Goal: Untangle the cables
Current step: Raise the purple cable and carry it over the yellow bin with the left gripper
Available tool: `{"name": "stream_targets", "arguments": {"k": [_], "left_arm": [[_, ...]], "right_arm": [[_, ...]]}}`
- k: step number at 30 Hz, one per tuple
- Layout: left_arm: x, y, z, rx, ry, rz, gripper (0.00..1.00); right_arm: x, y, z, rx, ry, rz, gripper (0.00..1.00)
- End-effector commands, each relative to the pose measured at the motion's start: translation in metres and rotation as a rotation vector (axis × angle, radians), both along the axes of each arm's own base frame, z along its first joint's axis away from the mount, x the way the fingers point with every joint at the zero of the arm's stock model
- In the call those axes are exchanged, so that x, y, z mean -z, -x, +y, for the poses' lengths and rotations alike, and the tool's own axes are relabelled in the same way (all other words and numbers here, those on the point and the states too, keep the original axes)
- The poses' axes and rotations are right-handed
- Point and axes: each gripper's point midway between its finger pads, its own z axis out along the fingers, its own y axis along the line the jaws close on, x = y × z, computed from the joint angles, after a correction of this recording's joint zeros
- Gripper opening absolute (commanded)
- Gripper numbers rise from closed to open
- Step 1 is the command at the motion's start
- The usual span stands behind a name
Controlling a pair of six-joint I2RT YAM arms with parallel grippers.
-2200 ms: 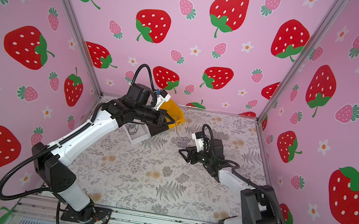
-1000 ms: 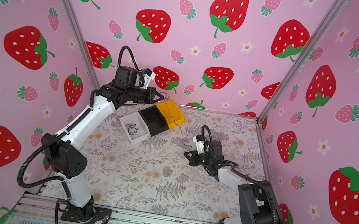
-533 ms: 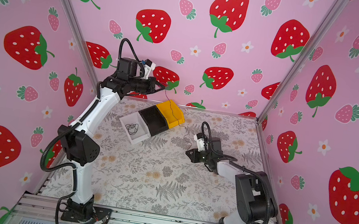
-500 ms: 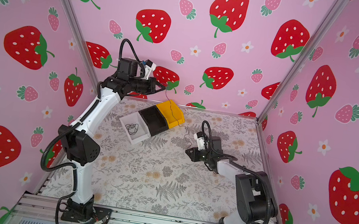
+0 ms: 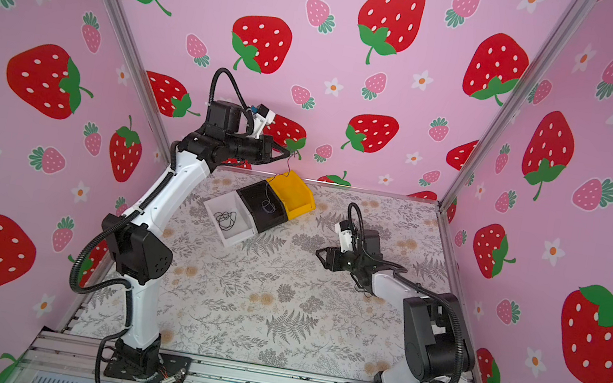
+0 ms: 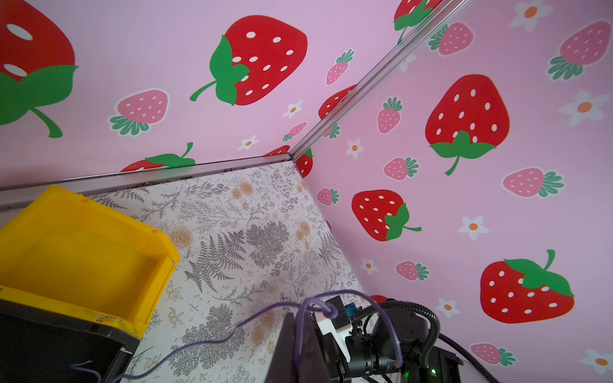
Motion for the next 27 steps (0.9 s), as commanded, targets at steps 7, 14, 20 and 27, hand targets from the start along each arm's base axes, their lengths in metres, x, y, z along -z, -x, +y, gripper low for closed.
{"name": "stream_targets", "arguments": {"k": [7, 14, 20, 27], "left_arm": [[0.002, -0.04, 0.004, -0.055, 0.014, -0.087, 0.0], [0.0, -0.063, 0.003, -0.096, 0.037, -0.139, 0.0], [0.0, -0.087, 0.002, -0.15, 0.078, -0.184, 0.0], [0.036, -0.111, 0.002, -0.211, 0.068, -0.168, 0.0]], "right_arm": [[0.004, 0.011, -0.016, 0.031, 0.026, -0.004, 0.58], [-0.003, 0.016, -0.033, 0.08, 0.03, -0.028, 0.58], [-0.005, 0.02, -0.041, 0.101, 0.039, -0.04, 0.58], [-0.002, 0.02, -0.041, 0.099, 0.034, -0.025, 0.58]]}}
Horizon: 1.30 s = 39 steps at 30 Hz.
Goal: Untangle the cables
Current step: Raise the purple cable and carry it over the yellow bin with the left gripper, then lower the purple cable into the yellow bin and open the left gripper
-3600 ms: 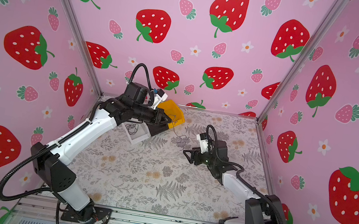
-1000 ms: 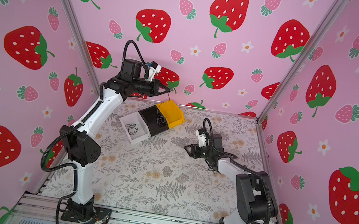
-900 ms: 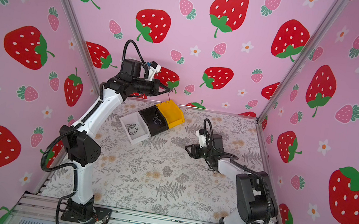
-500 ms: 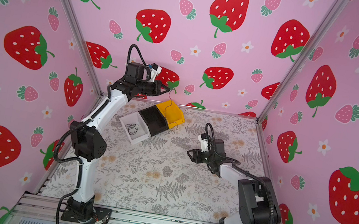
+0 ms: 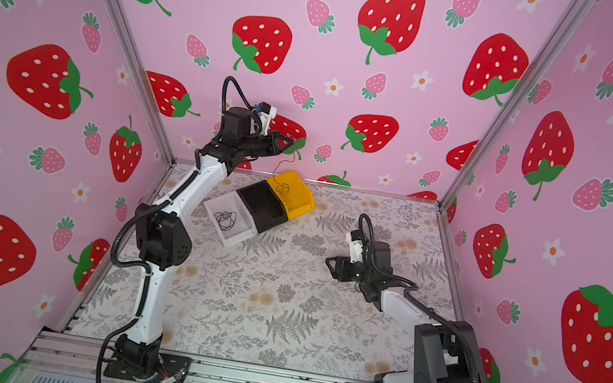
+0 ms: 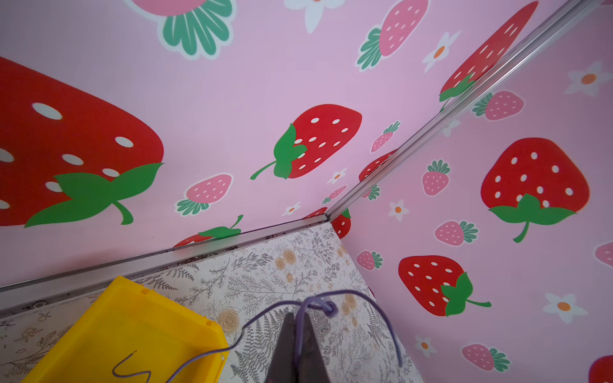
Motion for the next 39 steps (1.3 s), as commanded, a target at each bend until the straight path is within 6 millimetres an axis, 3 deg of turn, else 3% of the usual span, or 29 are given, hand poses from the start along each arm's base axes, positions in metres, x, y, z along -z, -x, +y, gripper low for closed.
{"name": "stream_targets", "arguments": {"k": [1, 8, 19, 22, 29, 34, 39], "left_arm": [[0.006, -0.011, -0.002, -0.023, 0.015, -0.023, 0.0], [0.058, -0.013, -0.006, -0.023, -0.052, 0.068, 0.0], [0.113, -0.032, 0.007, -0.114, -0.117, 0.145, 0.0], [0.108, -0.038, 0.019, -0.183, -0.165, 0.115, 0.0], [0.062, -0.045, 0.037, -0.26, -0.246, -0.03, 0.0], [0.064, -0.049, 0.044, -0.29, -0.298, -0.048, 0.0], [0.042, -0.045, 0.043, -0.305, -0.317, -0.128, 0.0]], "right_arm": [[0.004, 0.002, -0.004, 0.006, 0.009, 0.009, 0.58], [0.009, 0.002, -0.003, -0.003, 0.011, 0.021, 0.57], [0.017, 0.005, -0.006, -0.002, 0.025, 0.035, 0.57], [0.019, 0.006, -0.007, 0.003, 0.028, 0.039, 0.57], [0.023, 0.005, -0.006, 0.005, 0.024, 0.05, 0.57], [0.026, 0.005, -0.005, 0.001, 0.021, 0.058, 0.57], [0.027, 0.005, -0.007, 0.003, 0.029, 0.055, 0.57]]}}
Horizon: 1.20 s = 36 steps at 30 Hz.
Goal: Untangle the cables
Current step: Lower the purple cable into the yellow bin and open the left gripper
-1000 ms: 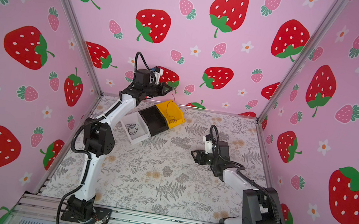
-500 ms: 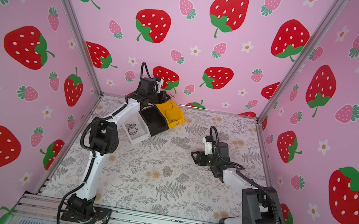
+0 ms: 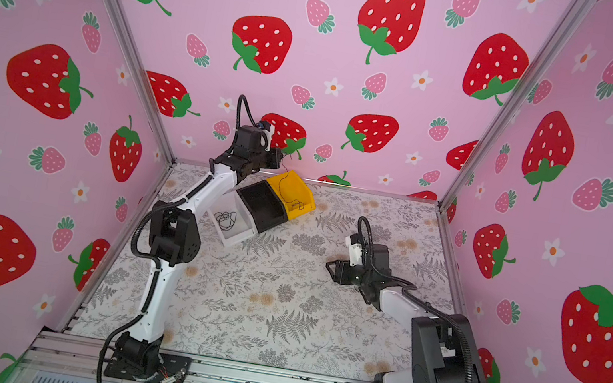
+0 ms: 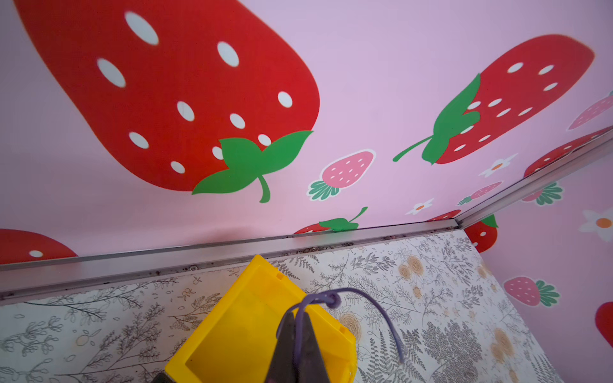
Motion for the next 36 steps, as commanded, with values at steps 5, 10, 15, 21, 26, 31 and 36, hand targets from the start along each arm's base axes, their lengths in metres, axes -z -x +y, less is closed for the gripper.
{"name": "stream_targets", "arguments": {"k": [5, 10, 15, 21, 26, 31, 36], "left_arm": [[-0.026, 0.001, 0.0, -0.021, -0.07, -0.084, 0.0], [0.025, 0.008, -0.021, 0.034, -0.142, 0.024, 0.0], [0.061, 0.013, -0.031, 0.038, -0.201, 0.095, 0.0], [0.083, 0.018, -0.03, 0.03, -0.222, 0.158, 0.0], [0.096, 0.02, -0.025, 0.005, -0.234, 0.2, 0.21], [0.09, 0.018, -0.021, -0.025, -0.233, 0.198, 0.46], [0.071, 0.018, -0.019, -0.043, -0.22, 0.175, 0.59]], "right_arm": [[0.008, 0.002, 0.0, -0.008, -0.003, 0.016, 0.57], [0.013, 0.005, -0.001, -0.012, 0.001, 0.027, 0.57], [0.016, 0.005, 0.0, -0.016, 0.001, 0.034, 0.58], [0.021, 0.006, 0.0, -0.02, 0.0, 0.044, 0.58], [0.023, 0.006, 0.002, -0.025, -0.008, 0.053, 0.58], [0.021, 0.006, 0.002, -0.025, -0.007, 0.046, 0.58], [0.02, 0.006, 0.002, -0.023, -0.009, 0.044, 0.58]]}}
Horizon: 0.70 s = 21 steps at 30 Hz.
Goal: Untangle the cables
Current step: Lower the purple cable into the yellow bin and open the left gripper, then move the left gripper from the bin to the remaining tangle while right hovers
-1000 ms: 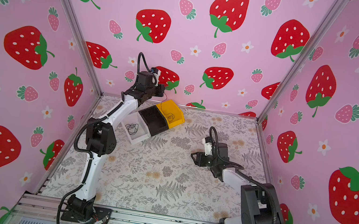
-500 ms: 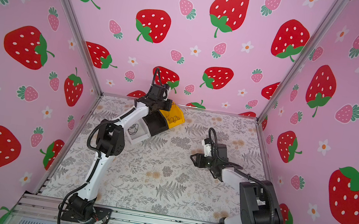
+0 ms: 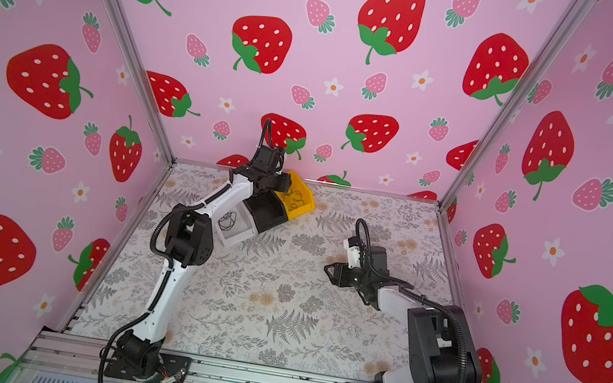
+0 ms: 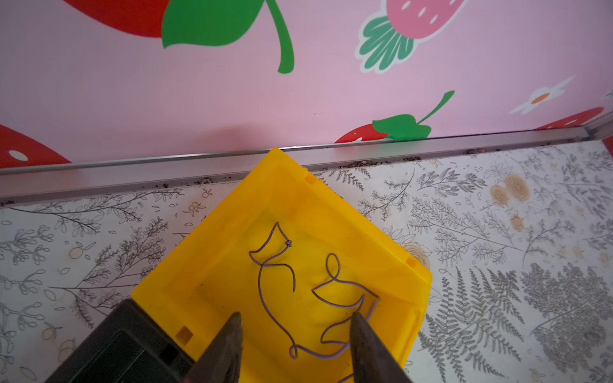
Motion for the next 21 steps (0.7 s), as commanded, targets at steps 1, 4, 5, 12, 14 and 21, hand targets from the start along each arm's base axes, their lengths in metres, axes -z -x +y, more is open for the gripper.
{"name": "stream_targets", "arguments": {"k": [1, 4, 5, 12, 14, 21], "left_arm": [[-0.041, -0.002, 0.004, -0.026, 0.011, -0.059, 0.62], [-0.066, 0.002, 0.002, -0.019, 0.037, -0.087, 0.67], [-0.073, 0.004, 0.002, -0.014, 0.047, -0.09, 0.68], [-0.11, 0.035, 0.005, 0.004, 0.077, -0.04, 0.72], [-0.115, 0.051, 0.006, 0.019, 0.082, -0.003, 0.72], [-0.132, 0.127, -0.014, 0.167, 0.162, 0.068, 0.64]], "right_arm": [[0.001, 0.002, -0.001, -0.004, -0.006, -0.002, 0.58], [-0.004, -0.001, -0.002, 0.004, -0.006, -0.016, 0.58], [-0.006, -0.002, -0.003, 0.008, -0.005, -0.023, 0.58], [-0.031, -0.016, -0.019, 0.089, 0.005, -0.055, 0.59], [-0.041, -0.021, -0.031, 0.135, 0.037, -0.061, 0.6], [-0.065, -0.023, -0.09, 0.362, 0.148, -0.069, 0.66]]}}
